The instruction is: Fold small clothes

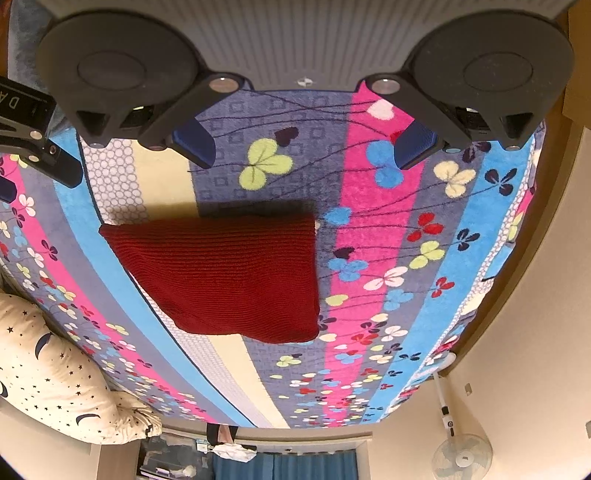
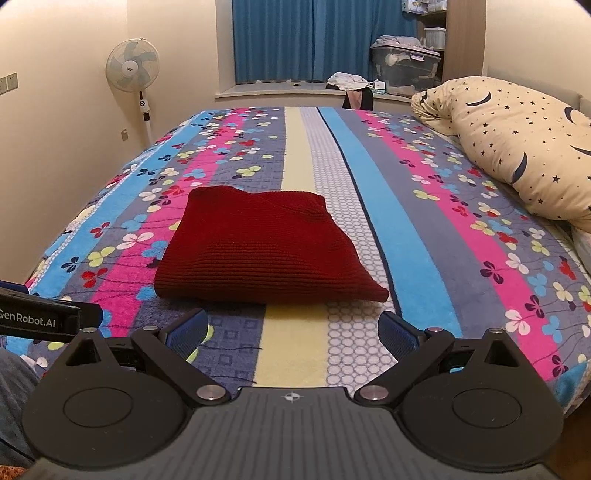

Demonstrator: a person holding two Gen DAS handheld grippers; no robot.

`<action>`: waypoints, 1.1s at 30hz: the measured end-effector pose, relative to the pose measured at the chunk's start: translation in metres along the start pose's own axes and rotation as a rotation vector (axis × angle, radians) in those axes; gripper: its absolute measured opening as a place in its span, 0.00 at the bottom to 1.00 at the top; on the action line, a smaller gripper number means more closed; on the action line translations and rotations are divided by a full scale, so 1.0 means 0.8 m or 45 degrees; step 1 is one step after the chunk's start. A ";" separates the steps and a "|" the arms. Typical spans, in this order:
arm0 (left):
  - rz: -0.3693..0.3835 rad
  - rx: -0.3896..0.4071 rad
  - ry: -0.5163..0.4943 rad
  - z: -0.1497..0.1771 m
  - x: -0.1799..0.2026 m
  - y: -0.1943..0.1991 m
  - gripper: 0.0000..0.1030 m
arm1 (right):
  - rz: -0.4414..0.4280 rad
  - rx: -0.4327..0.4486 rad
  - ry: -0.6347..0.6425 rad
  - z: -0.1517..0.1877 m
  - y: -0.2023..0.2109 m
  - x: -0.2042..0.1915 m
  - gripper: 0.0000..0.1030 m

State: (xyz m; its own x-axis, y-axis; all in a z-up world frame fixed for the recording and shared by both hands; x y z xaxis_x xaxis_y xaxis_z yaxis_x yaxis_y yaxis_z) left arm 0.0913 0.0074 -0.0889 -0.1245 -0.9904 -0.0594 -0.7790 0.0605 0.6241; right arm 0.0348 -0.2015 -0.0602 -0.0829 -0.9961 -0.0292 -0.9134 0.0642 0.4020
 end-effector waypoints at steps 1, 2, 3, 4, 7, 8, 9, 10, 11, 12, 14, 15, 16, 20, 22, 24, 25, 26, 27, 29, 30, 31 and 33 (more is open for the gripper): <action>-0.001 0.000 -0.001 0.000 0.000 0.000 1.00 | -0.002 0.001 0.000 0.000 0.000 0.001 0.96; 0.000 -0.001 0.001 0.000 0.000 0.000 1.00 | -0.003 0.000 -0.001 0.000 0.000 0.001 0.96; 0.000 -0.001 0.001 0.000 0.000 0.000 1.00 | -0.003 -0.001 -0.001 0.000 0.000 0.000 0.96; 0.000 -0.004 0.002 0.000 0.000 0.000 1.00 | -0.002 -0.001 -0.001 0.000 0.000 0.000 0.95; -0.005 -0.007 -0.001 0.000 0.000 0.000 1.00 | -0.004 -0.001 0.000 -0.001 0.000 0.000 0.96; -0.004 -0.007 -0.002 0.000 0.000 -0.001 1.00 | -0.002 0.000 -0.002 -0.001 0.000 0.000 0.96; -0.004 -0.006 -0.002 0.000 0.000 -0.001 1.00 | -0.003 0.000 -0.002 -0.001 0.000 0.000 0.96; -0.005 -0.006 -0.001 0.000 0.000 -0.001 1.00 | -0.003 -0.002 0.000 -0.001 0.000 0.000 0.96; -0.005 -0.007 -0.001 0.000 0.000 -0.001 1.00 | -0.001 -0.001 -0.001 -0.001 0.000 0.000 0.96; -0.004 -0.007 -0.002 0.000 0.000 -0.001 1.00 | -0.001 0.000 -0.002 -0.001 0.000 0.000 0.96; -0.006 -0.007 -0.002 0.000 0.000 -0.002 1.00 | -0.001 -0.002 -0.002 -0.001 0.000 0.000 0.96; -0.008 -0.005 -0.005 0.000 0.000 -0.001 1.00 | 0.000 -0.002 -0.003 -0.001 0.000 0.000 0.96; -0.009 -0.004 -0.009 0.000 -0.001 -0.002 1.00 | -0.001 -0.001 -0.003 -0.001 0.000 0.000 0.96; -0.007 -0.005 -0.015 0.000 -0.001 -0.003 1.00 | -0.003 -0.003 -0.001 0.000 0.000 0.001 0.96; -0.007 -0.005 -0.016 0.000 -0.002 -0.004 1.00 | -0.003 -0.004 -0.002 0.000 0.000 0.001 0.96; -0.007 -0.005 -0.017 0.000 -0.001 -0.004 1.00 | -0.003 -0.003 -0.002 0.000 0.000 -0.001 0.96; -0.007 -0.005 -0.020 0.000 -0.001 -0.004 1.00 | -0.003 -0.004 -0.001 0.000 0.000 -0.001 0.96; -0.007 -0.002 -0.023 0.000 0.000 -0.004 1.00 | -0.003 -0.004 -0.001 0.000 0.000 -0.001 0.96; -0.009 0.001 -0.028 0.000 0.000 -0.004 1.00 | -0.002 -0.003 -0.002 0.000 0.000 -0.001 0.96; -0.008 0.001 -0.033 0.000 -0.001 -0.004 1.00 | -0.002 -0.004 -0.001 0.000 0.000 -0.001 0.96; -0.004 0.001 -0.032 0.000 -0.001 -0.005 1.00 | -0.001 -0.004 -0.003 0.000 0.000 -0.001 0.96; -0.003 0.000 -0.033 0.001 -0.001 -0.005 1.00 | -0.002 -0.004 -0.002 0.000 0.000 0.000 0.96; -0.003 -0.001 -0.036 0.002 -0.001 -0.005 1.00 | -0.002 -0.004 -0.002 0.000 0.000 -0.001 0.96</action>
State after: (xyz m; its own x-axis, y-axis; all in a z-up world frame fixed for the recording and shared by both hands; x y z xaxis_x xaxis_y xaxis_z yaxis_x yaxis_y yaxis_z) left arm 0.0939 0.0081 -0.0924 -0.1400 -0.9867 -0.0827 -0.7787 0.0581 0.6246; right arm 0.0349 -0.2009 -0.0603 -0.0822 -0.9961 -0.0311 -0.9123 0.0627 0.4046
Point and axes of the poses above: each gripper's, at about its wrist camera, not at the fingertips, and y roughly against the way its jaws point, x to its right, z to its underside, the point moved 7 cm from there along -y, roughly the way its jaws point, and after that the axes turned 14 degrees about x, right-handed, at the moved point
